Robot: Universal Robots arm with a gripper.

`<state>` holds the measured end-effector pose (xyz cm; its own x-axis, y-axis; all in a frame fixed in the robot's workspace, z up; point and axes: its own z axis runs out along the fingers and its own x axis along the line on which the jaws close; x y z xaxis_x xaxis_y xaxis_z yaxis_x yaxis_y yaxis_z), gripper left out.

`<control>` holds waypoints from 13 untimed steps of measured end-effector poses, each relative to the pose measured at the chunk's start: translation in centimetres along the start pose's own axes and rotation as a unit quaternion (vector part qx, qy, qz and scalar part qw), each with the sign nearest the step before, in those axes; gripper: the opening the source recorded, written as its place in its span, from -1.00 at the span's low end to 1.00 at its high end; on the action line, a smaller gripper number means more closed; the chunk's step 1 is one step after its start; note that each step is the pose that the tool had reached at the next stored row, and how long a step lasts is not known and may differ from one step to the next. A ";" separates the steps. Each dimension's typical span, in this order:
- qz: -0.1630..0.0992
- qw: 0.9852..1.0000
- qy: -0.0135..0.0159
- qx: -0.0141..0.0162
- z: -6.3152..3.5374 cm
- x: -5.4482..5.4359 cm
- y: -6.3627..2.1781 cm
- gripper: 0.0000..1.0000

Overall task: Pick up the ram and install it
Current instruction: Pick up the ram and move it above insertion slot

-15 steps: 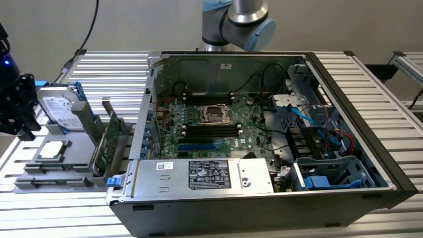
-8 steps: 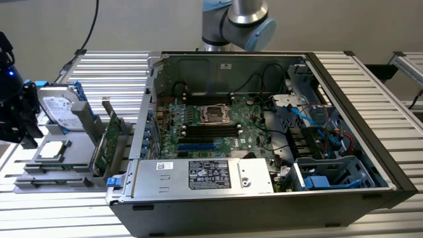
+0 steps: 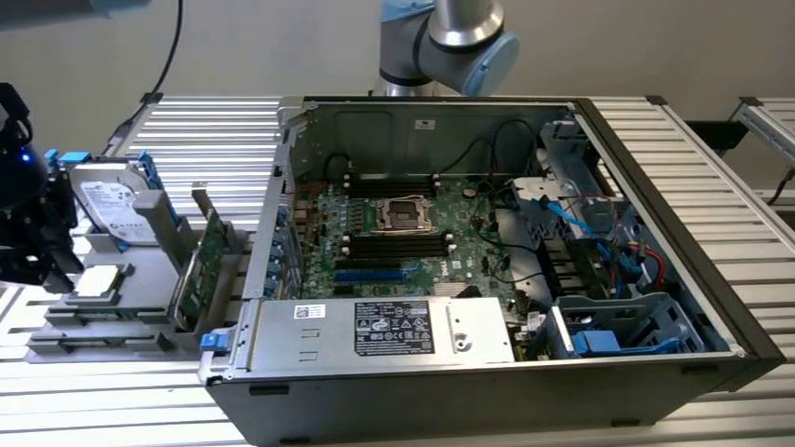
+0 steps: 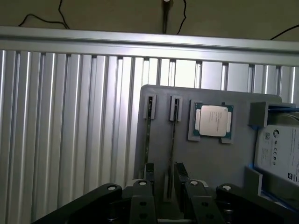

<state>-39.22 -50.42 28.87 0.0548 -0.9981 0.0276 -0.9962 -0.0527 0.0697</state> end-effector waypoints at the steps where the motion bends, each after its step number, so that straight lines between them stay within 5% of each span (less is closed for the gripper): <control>1: -0.001 1.000 0.000 0.000 0.18 0.1 -0.03 -0.37; 13: -0.005 1.000 0.000 0.000 2.33 1.4 -1.01 -0.37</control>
<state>-38.29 -51.86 26.51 0.0641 -0.9976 0.0277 -0.9956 -0.0620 0.0698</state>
